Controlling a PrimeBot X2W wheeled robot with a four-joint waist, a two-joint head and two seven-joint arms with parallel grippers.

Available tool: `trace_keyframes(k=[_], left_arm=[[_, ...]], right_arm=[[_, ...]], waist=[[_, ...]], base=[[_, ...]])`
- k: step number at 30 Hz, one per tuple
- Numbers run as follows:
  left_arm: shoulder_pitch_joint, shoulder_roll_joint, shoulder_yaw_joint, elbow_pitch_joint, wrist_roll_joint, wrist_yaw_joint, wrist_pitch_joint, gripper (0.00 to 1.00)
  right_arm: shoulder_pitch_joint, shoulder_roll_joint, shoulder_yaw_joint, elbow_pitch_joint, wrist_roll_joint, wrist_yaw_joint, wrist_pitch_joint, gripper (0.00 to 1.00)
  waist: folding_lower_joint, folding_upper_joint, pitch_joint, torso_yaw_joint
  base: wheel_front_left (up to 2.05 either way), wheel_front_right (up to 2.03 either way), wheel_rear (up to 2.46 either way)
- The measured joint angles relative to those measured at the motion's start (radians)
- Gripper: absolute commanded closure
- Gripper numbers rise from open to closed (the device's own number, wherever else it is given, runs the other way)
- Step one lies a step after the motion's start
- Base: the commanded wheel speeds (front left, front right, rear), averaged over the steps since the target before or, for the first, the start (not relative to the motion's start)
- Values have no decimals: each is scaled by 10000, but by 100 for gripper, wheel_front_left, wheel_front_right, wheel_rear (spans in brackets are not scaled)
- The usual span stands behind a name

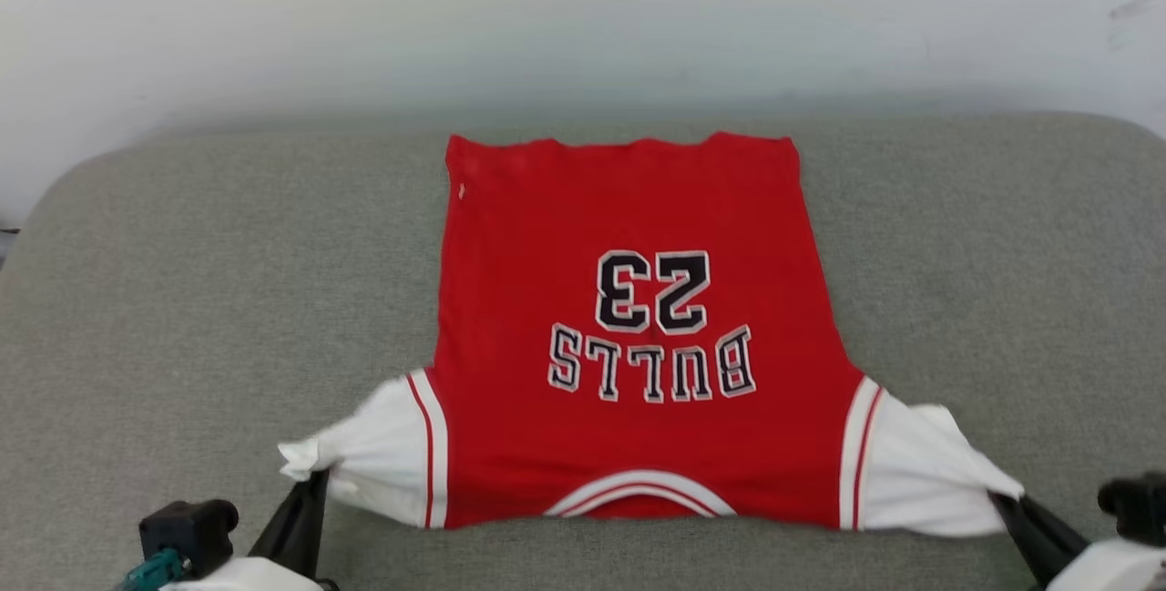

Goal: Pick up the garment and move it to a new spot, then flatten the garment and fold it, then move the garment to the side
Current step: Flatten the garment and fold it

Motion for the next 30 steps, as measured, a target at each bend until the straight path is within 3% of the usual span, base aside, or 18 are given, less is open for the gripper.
trace_keyframes(k=[12, 19, 20, 21, 22, 23, 30], left_arm=[[1573, -190, -393, 184, -357, 151, 155, 100], [1541, -286, -591, 253, -268, 127, 127, 100], [1463, -316, -616, 247, -257, 88, 127, 100], [1366, -336, -658, 244, -240, 75, 125, 100], [1269, -364, -698, 236, -180, 52, 123, 100], [1168, -414, -740, 224, -155, 48, 104, 100], [638, -535, -844, -25, 127, 54, -58, 100]], right_arm=[[2948, 255, -1271, -859, -176, 0, 1237, 100], [3310, 487, -1852, -1519, -437, 0, 1576, 100], [3266, 506, -1973, -1607, -663, 0, 1524, 63], [3186, 566, -2107, -1674, -828, -2, 1452, 54], [3071, 650, -2209, -1756, -872, -2, 1440, 16], [2959, 732, -2280, -1845, -957, -2, 1430, 0], [1894, 867, -3275, -2930, -1325, -4, 1225, 0]], waist=[[1, 0, -664, 479], [2, -1, -618, 600], [2, -1, -594, 599], [3, -1, -571, 596], [3, -1, -550, 597], [3, -1, -528, 601], [3, -1, -221, 703]], base=[[0, 0, 0], [0, 0, 0], [0, 0, 0], [0, 0, 0], [0, 0, 0], [0, 0, 0], [0, 0, 0]])
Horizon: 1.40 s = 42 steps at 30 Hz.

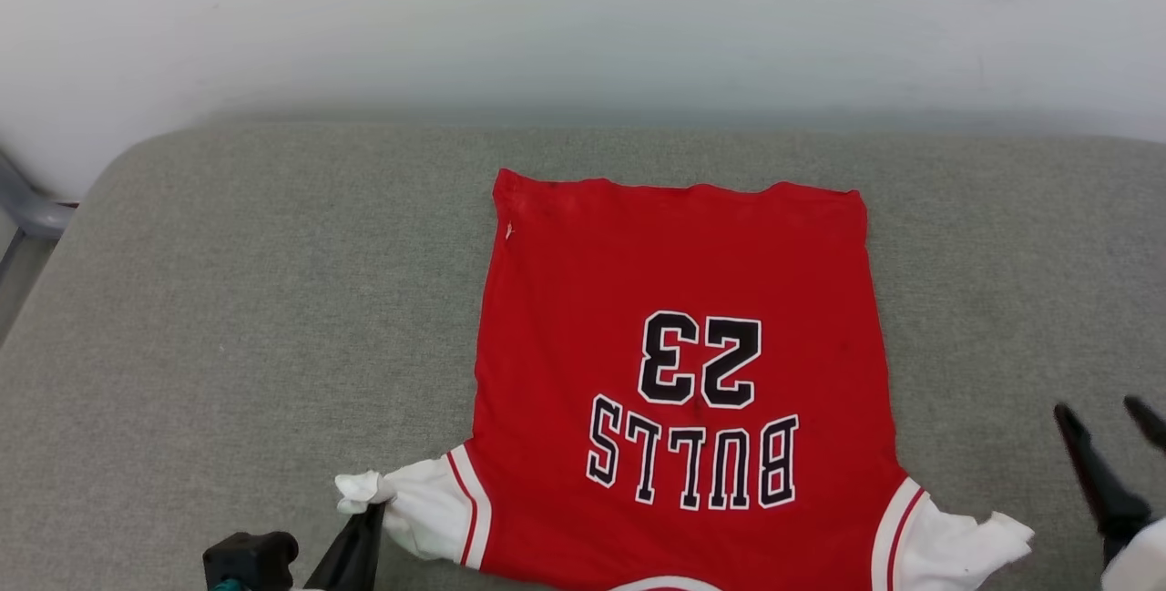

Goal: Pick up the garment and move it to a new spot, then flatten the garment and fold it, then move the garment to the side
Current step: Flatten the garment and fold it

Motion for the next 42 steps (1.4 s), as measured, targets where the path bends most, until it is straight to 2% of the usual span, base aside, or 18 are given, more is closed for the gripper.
trace_keyframes(k=[5, 11, 15, 16, 18, 27, 32, 42], left_arm=[[-411, -8, -140, -391, 324, 86, -38, 100], [-1240, -211, -401, -709, 677, -6, -42, 100], [-1770, -408, -608, -700, 886, -92, -117, 100], [-2050, -600, -709, -685, 1001, -148, -205, 100], [-2209, -706, -734, -658, 1028, -182, -290, 100], [-2876, -1131, -872, -520, 1264, -389, -527, 100], [-3223, -1352, -918, -479, 1383, -527, -623, 100], [-3730, -1693, -857, -180, 1588, -798, -731, 100]], right_arm=[[-1455, -380, -593, -792, -274, -2, 349, 0], [-4093, -1108, -487, -915, -420, -2, 1691, 0], [-5790, -1524, 251, -589, -274, 0, 3122, 0], [-6885, -1772, 888, 69, 44, -2, 4489, 0], [-7598, -2163, 1523, 453, 61, 4, 5273, 0], [-10064, -2552, 3181, 2633, 961, 0, 8548, 0], [-11008, -2537, 3538, 3553, 892, 0, 9329, 0], [-11512, -2339, 3962, 4794, 725, -4, 9425, 0]], waist=[[1, 0, 376, 176], [1, 0, 1104, 535], [2, 0, 1673, 826], [2, 0, 2068, 1046], [2, 0, 2330, 1184], [2, 0, 3408, 1727], [2, 0, 3981, 1981], [0, 0, 4881, 2357]], base=[[0, 0, 0], [0, 0, 0], [0, 0, 0], [0, 0, 0], [0, 0, 0], [0, 0, 0], [0, 0, 0], [0, 0, 0]])
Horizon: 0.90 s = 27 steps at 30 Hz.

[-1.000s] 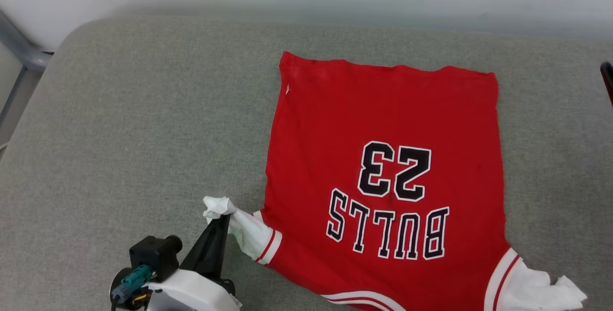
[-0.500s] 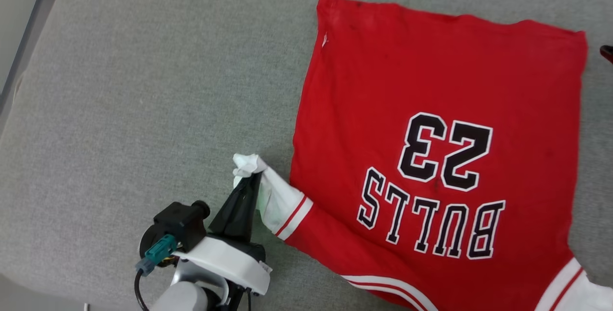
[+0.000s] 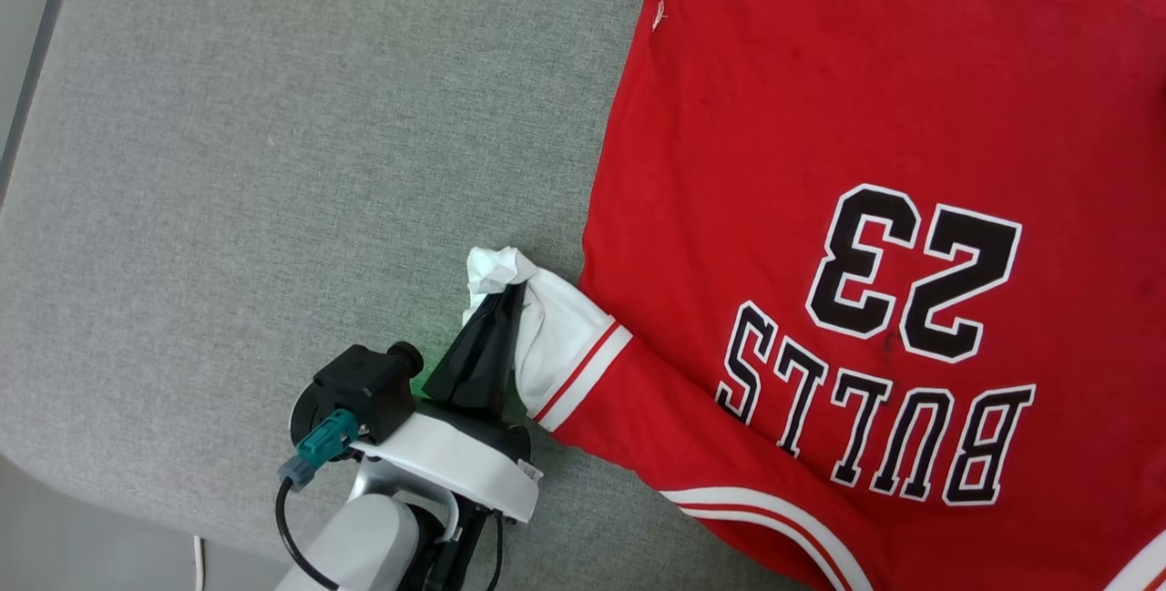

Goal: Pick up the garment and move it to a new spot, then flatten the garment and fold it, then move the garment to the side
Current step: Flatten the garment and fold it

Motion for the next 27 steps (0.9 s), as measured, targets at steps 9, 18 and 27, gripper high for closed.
trace_keyframes(k=[9, 18, 27], left_arm=[[-91, -150, 169, 247, 134, -150, -13, 100], [127, -167, 384, 583, 148, -194, -17, 100], [990, 134, 556, 685, 46, -73, -6, 100]], right_arm=[[207, -205, 453, 153, 255, 6, -869, 100], [241, -245, 1089, 100, 823, 4, -2270, 100], [1673, -1720, 1983, -1060, 1885, 6, -3574, 100]], waist=[[-1, 0, 22, -46], [0, 0, -720, -295], [-1, 0, -2047, -699]], base=[[0, 0, 0], [0, 0, 0], [0, 0, 0]])
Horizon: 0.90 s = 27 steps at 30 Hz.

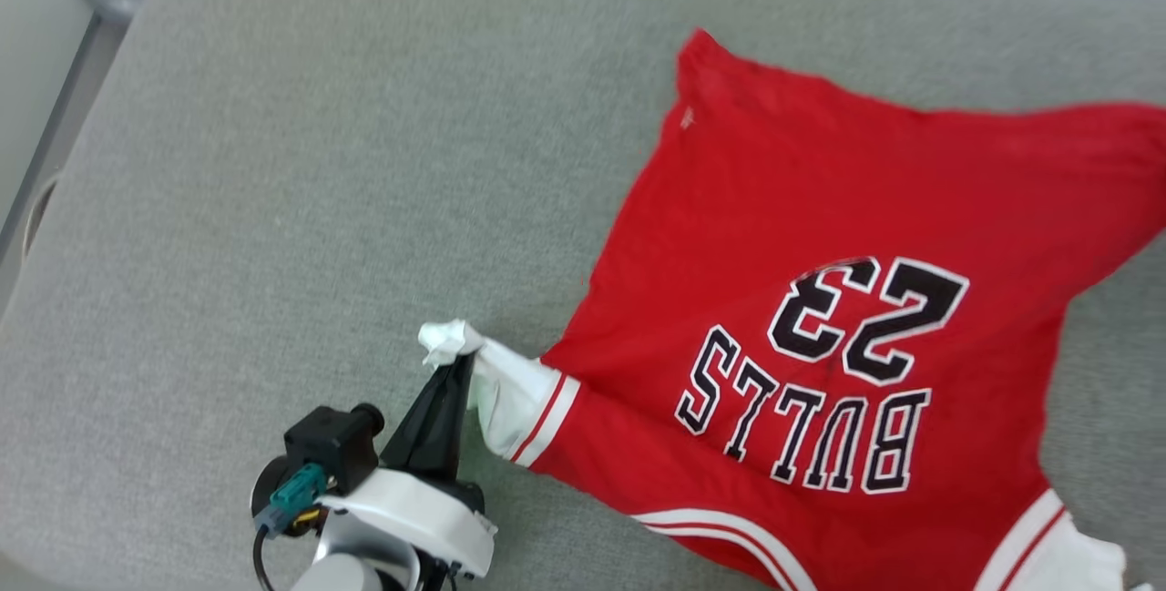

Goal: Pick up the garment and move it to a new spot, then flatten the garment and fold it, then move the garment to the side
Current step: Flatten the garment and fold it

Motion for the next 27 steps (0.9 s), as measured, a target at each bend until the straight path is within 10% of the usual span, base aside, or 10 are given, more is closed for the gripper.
trace_keyframes(k=[13, 27], left_arm=[[1143, 405, 128, -244, -272, 435, 247, 100], [1623, 665, 113, -439, -345, 629, 407, 100]], right_arm=[[4634, -1250, -980, -1216, 1256, 0, -1557, 100], [9885, 123, -2734, -1450, 1394, -2, -1584, 100]], waist=[[-2, 1, -1507, -996], [-2, 1, -2181, -1421]], base=[[0, 0, 0], [0, 0, 0]])
